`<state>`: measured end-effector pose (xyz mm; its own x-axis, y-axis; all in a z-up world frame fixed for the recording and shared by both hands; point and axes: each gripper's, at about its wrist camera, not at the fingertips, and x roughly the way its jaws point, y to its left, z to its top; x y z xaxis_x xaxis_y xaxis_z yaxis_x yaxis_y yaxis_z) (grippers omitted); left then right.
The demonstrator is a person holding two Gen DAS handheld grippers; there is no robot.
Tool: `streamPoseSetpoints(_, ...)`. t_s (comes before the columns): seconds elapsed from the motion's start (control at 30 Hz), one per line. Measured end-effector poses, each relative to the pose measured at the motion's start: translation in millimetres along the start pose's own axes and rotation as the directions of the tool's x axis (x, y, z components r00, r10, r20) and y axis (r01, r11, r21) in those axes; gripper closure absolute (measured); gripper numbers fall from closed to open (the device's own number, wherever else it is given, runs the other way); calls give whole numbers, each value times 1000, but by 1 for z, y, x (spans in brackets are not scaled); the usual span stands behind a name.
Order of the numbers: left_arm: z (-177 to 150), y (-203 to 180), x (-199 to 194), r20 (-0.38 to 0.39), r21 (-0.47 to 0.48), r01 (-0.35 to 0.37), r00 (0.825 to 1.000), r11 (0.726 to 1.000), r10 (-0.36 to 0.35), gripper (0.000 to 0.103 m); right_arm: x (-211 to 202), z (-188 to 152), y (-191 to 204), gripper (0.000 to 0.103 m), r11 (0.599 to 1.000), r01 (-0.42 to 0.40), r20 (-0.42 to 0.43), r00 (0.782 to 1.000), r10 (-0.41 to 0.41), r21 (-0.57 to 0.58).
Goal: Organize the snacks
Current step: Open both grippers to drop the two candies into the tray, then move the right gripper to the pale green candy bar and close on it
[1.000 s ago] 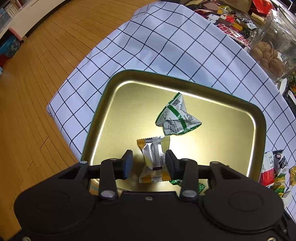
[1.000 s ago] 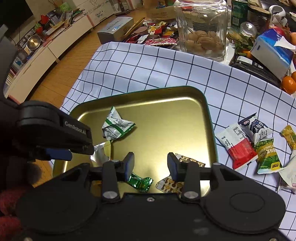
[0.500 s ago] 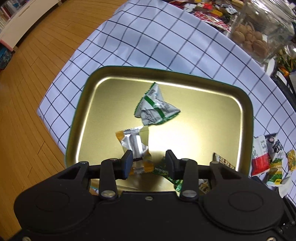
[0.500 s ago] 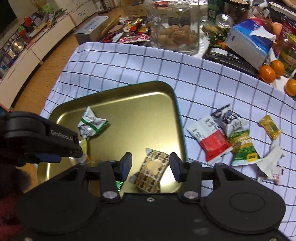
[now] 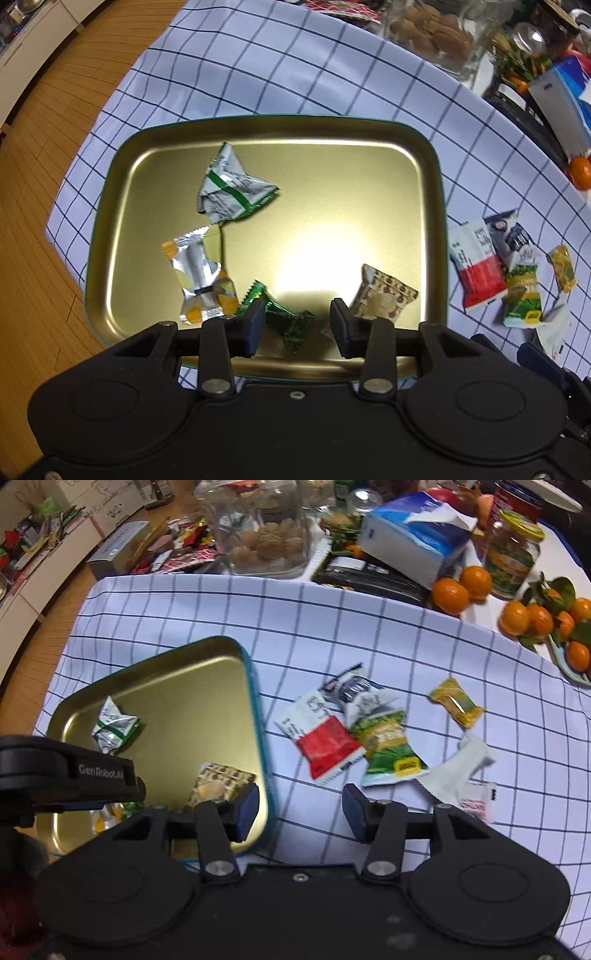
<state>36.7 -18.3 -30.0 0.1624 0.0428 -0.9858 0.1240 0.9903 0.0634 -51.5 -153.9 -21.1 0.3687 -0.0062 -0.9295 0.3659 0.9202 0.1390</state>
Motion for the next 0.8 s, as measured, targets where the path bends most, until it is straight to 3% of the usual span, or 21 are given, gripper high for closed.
streamPoseSetpoints(0.23,-8,-26,-2,-4,64,15,1000,998,-14,54,-4,-6,-25,44,999,34,-26,999,-33,35)
streamPoseSetpoints(0.53,-17,-58,-1,52,164,-4,999,986,-4,54,-12,-9,-62,44,988,52,-26,998,-49,149)
streamPoseSetpoints(0.8,-12,-77,1,22,207,43,999,977,-48,54,-10,-4,-113,44,928,88,-41,996,-78,361)
